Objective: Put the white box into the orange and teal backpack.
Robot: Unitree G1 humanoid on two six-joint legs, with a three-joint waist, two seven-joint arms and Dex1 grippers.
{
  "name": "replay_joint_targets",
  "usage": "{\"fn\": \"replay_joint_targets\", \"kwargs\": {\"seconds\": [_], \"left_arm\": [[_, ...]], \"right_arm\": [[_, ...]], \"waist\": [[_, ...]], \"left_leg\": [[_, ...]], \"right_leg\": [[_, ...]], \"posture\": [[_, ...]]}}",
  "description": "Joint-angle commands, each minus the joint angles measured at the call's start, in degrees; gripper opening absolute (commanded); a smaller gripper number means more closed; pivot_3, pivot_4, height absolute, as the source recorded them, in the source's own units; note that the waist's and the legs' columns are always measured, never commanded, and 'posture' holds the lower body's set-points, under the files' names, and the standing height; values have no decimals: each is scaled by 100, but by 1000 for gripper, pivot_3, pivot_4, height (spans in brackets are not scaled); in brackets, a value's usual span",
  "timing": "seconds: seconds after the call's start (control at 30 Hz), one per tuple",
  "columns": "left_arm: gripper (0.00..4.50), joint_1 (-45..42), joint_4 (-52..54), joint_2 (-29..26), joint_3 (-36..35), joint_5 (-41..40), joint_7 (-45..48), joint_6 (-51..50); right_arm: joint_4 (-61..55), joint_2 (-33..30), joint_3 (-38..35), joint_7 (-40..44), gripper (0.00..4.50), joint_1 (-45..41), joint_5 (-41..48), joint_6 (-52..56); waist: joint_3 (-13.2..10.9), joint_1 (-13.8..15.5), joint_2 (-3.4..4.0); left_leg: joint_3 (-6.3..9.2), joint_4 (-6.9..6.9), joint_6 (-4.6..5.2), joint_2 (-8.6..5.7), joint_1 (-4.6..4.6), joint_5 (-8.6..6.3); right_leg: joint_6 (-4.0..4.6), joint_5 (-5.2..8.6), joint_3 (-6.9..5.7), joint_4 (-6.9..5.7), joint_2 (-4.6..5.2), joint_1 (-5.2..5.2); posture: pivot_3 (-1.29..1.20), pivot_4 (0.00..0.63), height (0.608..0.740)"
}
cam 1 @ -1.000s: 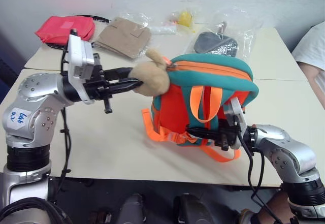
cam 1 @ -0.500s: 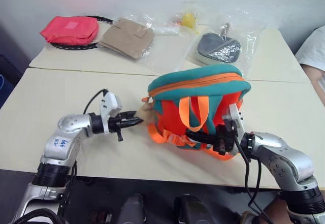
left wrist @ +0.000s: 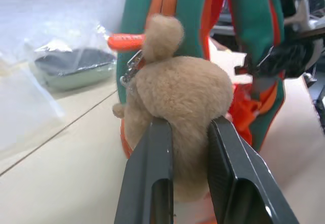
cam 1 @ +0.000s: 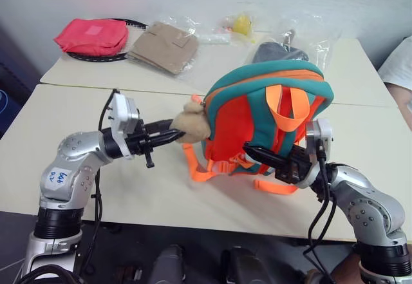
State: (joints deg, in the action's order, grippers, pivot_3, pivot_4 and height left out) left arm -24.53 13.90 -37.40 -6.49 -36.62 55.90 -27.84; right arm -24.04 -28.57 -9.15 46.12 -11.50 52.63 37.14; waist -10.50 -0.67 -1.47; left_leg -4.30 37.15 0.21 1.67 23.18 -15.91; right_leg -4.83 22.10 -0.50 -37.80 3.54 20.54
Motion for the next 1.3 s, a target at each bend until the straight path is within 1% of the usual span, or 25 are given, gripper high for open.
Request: {"fn": "replay_joint_targets", "kwargs": {"seconds": [0.03, 0.1, 0.17, 0.27, 0.33, 0.43, 0.53, 0.63, 0.73, 0.8, 0.87, 0.97, 1.0, 1.1, 1.2, 1.3], "left_arm": [[741, 379, 740, -443, 436, -305, 364, -740], [741, 631, 890, -476, 653, -380, 248, -1102], [741, 807, 720, -291, 918, -108, -27, -1148], [741, 808, 198, -75, 1190, 484, -281, -785], [741, 781, -114, 27, 1258, 720, -357, -536], [741, 650, -718, 351, 945, 659, -603, -352], [741, 488, -753, 480, 415, 94, -405, -349], [741, 400, -539, 246, 21, -383, 58, -458], [741, 351, -492, -47, -222, -617, 326, -606], [741, 268, -565, -176, -335, -623, 315, -669], [741, 194, -788, -192, -391, -459, 179, -607], [741, 52, -1241, -67, -450, -260, -270, -688], [741, 23, -1404, -40, -381, -91, -370, -613], [741, 68, -1760, -96, 173, 560, -265, -319], [741, -60, -2026, 106, 363, 718, -363, -301], [741, -95, -1986, 169, 558, 737, -134, -358]], "right_arm": [[-119, 228, -194, -271, 22, -145, 106, -273], [-70, 386, -234, -441, 22, -196, 98, -364], [8, 558, -308, -632, 22, -263, 140, -431], [40, 640, -307, -686, 22, -265, 111, -477], [27, 633, -267, -661, 22, -229, 80, -487], [39, 609, -251, -635, 22, -182, 74, -516], [51, 575, -268, -614, 22, -150, 65, -524], [43, 552, -292, -597, 22, -90, 58, -536], [36, 560, -304, -608, 22, -62, 49, -563], [42, 569, -314, -616, 22, -63, 41, -587], [63, 586, -317, -630, 22, -68, 33, -626], [98, 596, -323, -643, 22, -77, 27, -679], [110, 601, -330, -646, 22, -83, 20, -694], [149, 647, -353, -694, 22, -107, 24, -739], [180, 670, -317, -711, 22, -126, 7, -786], [187, 701, -301, -717, 22, -136, -13, -816]], "waist": [[-1, -63, 2], [-3, -91, 5], [-3, -103, 5], [-3, -93, 5], [-2, -88, 8], [-1, -88, 9], [0, -90, 9], [0, -114, 9], [-1, -107, 10], [-1, -100, 10], [-1, -85, 10], [-1, -90, 10], [-1, -90, 10], [-1, -108, 10], [-1, -99, 10], [-1, -92, 10]], "left_leg": [[0, -2, -1, 0, 0, 0], [0, -5, -1, -1, -1, 1], [1, -3, -1, 1, -2, 1], [1, 1, -4, 0, -4, 5], [2, 0, -4, 0, -7, 6], [2, 0, -4, -1, -10, 6], [2, 2, -3, 1, -11, 7], [2, -2, -6, 3, -9, 9], [2, -10, -9, 5, -8, 11], [2, -8, -8, 3, -5, 10], [2, -5, -6, 1, -2, 9], [3, -4, -3, -2, -2, 7], [3, -4, -3, -2, -2, 7], [3, -6, -4, 0, -4, 8], [2, -6, -5, 1, -4, 8], [3, -2, -5, 1, -3, 8]], "right_leg": [[0, 0, 0, 0, 0, 0], [0, 0, 1, 0, 0, 0], [0, 0, 1, 1, -1, -2], [0, 0, 2, 0, -2, -1], [0, 0, 1, 2, -2, -1], [0, 0, 2, 3, -1, -4], [0, 0, 1, 3, -2, -3], [0, 0, 1, -4, -3, 3], [1, 0, 0, -11, -5, 5], [1, 0, -1, -8, -3, 5], [0, 0, -1, -5, -2, 2], [0, 0, -1, -5, 1, 1], [0, 0, -1, -5, 0, 2], [0, 0, -2, -7, -1, 3], [1, 0, -1, -8, -3, 4], [0, 0, -2, -10, -2, 4]], "posture": [[0, 150, 740], [0, 150, 740], [0, 150, 740], [0, 150, 740], [0, 150, 740], [0, 150, 740], [0, 150, 740], [0, 150, 740], [0, 150, 740], [0, 150, 740], [0, 150, 740], [0, 150, 740], [0, 150, 740], [0, 150, 740], [0, 150, 740], [0, 150, 740]]}}
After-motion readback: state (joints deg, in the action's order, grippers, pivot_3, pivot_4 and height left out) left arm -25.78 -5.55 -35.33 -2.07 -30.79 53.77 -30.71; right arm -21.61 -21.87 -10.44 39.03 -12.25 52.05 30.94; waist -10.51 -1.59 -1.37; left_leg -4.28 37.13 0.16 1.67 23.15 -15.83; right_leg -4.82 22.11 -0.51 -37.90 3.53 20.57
